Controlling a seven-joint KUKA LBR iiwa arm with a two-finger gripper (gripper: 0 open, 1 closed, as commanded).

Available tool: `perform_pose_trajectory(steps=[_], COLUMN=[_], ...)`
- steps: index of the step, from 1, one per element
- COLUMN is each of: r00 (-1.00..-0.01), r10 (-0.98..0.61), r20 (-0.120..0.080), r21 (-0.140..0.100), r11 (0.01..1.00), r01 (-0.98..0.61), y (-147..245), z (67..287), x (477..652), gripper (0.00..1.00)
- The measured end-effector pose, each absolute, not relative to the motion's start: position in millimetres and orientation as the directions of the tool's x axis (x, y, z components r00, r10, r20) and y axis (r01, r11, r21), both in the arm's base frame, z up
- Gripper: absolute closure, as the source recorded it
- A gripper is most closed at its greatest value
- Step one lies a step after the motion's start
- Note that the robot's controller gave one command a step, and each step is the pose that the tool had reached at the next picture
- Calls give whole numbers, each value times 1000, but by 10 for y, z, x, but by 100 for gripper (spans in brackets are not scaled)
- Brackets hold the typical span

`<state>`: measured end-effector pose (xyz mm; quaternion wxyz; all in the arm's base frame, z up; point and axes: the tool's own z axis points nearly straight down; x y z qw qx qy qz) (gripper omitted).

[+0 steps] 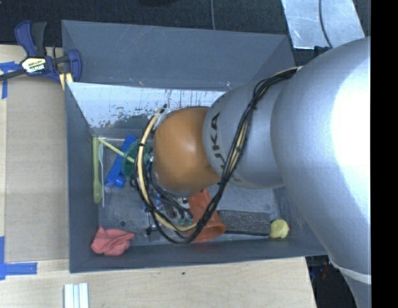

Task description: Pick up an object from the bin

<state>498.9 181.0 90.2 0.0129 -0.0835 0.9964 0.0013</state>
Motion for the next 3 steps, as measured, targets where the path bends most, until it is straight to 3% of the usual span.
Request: perform_pose_trajectory(steps=[1, 2, 3], r00=[-995, -993, -999], r10=[-93, 116, -21], r20=[-25, -27, -35], r21=[4, 9, 4], r11=[996, 993, 1000], r01=[-94, 116, -21], y=[1365, 1036, 484], z=[960, 985, 850], x=[5093, 5358, 5689], gripper=[0, 0, 0])
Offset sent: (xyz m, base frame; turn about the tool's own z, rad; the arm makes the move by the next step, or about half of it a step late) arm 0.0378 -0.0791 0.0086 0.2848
